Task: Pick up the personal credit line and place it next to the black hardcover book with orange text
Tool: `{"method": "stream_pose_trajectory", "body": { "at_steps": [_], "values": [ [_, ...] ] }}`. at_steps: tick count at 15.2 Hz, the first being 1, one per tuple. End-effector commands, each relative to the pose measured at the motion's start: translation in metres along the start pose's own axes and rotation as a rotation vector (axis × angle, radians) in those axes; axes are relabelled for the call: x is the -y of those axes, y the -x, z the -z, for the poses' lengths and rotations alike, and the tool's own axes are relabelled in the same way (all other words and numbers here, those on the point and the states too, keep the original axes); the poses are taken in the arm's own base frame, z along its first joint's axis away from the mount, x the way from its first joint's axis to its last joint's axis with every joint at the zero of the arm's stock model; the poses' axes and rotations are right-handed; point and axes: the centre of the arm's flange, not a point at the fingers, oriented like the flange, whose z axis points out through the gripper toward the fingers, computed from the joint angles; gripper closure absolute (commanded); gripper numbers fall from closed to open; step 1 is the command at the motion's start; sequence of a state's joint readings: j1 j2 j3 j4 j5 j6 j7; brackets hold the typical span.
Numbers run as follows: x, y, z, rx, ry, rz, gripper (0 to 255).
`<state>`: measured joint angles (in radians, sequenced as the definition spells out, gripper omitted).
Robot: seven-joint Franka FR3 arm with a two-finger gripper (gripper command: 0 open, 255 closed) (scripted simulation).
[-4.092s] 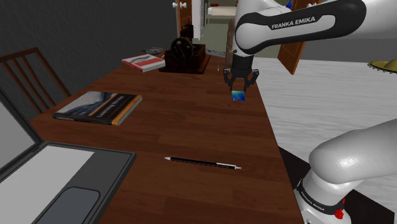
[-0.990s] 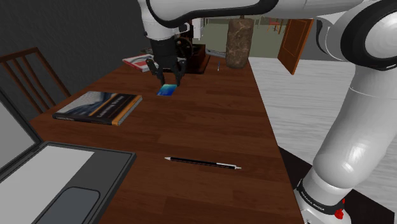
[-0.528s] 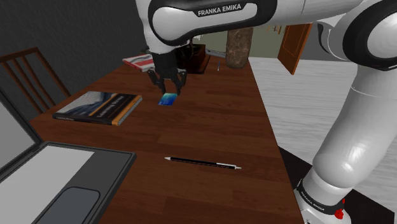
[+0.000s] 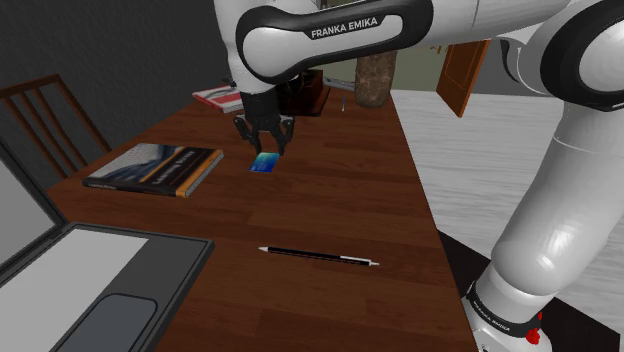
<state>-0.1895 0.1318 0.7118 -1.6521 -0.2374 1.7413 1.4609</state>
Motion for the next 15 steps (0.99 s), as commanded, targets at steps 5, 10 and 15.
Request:
{"method": "stream_pose_trajectory", "body": {
  "at_steps": [5, 10, 15],
  "values": [
    [0.000, 0.000, 0.000, 0.000, 0.000, 0.000, 0],
    [0.000, 0.000, 0.026, 0.000, 0.000, 0.000, 0],
    [0.000, 0.000, 0.050, 0.000, 0.000, 0.000, 0]
  ]
}}
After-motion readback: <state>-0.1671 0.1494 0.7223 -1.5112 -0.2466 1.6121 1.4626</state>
